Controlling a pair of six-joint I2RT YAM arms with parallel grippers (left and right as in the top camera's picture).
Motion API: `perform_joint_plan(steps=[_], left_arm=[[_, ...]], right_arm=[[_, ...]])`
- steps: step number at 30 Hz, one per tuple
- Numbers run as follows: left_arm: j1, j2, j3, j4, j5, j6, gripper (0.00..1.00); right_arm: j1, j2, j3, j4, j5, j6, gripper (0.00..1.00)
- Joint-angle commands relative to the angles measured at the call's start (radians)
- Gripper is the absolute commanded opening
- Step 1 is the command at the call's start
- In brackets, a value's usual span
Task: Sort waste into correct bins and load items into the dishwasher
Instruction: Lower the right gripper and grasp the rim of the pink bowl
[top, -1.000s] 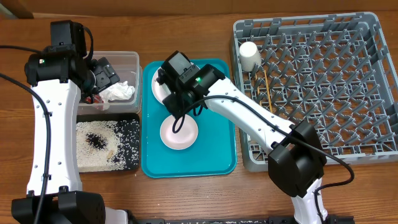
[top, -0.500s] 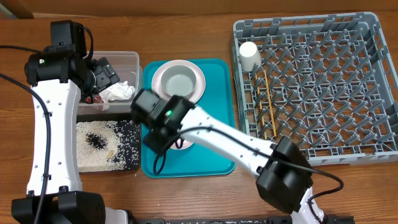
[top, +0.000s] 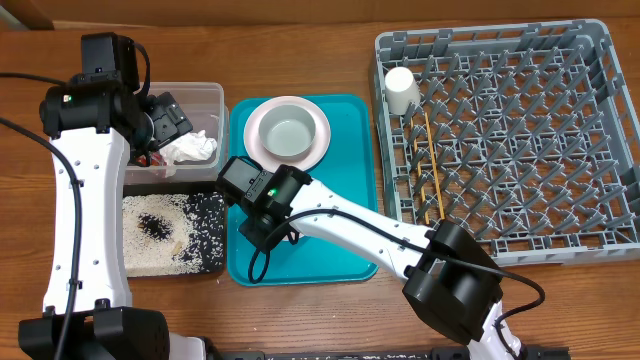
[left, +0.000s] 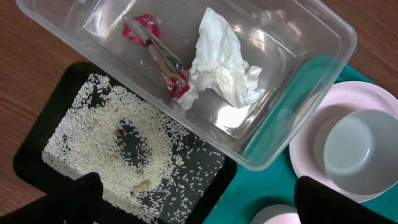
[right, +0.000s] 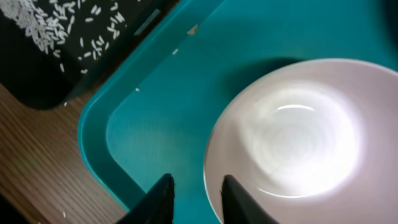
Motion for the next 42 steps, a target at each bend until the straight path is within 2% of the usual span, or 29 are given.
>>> perform_joint_plan(steps=[1,27,32,42], left_arm=[[0.003,0.006,0.014,0.001,-0.006,0.008,1.00],[0.003,0.006,0.014,0.001,-0.006,0.008,1.00],[0.003,0.006,0.014,0.001,-0.006,0.008,1.00],[0.003,0.006,0.014,0.001,-0.006,0.008,1.00]], right_arm=[[-0.005,-0.002,-0.011,0.011,0.008,-0.002,0.23],[-0.001,0.002,-0.117,0.129,0.024,-0.002,0.24],[-0.001,0.002,-0.117,0.126,0.034,-0.002,0.16],[-0.001,0.002,-0.117,0.124,0.033,-0.002,0.08]])
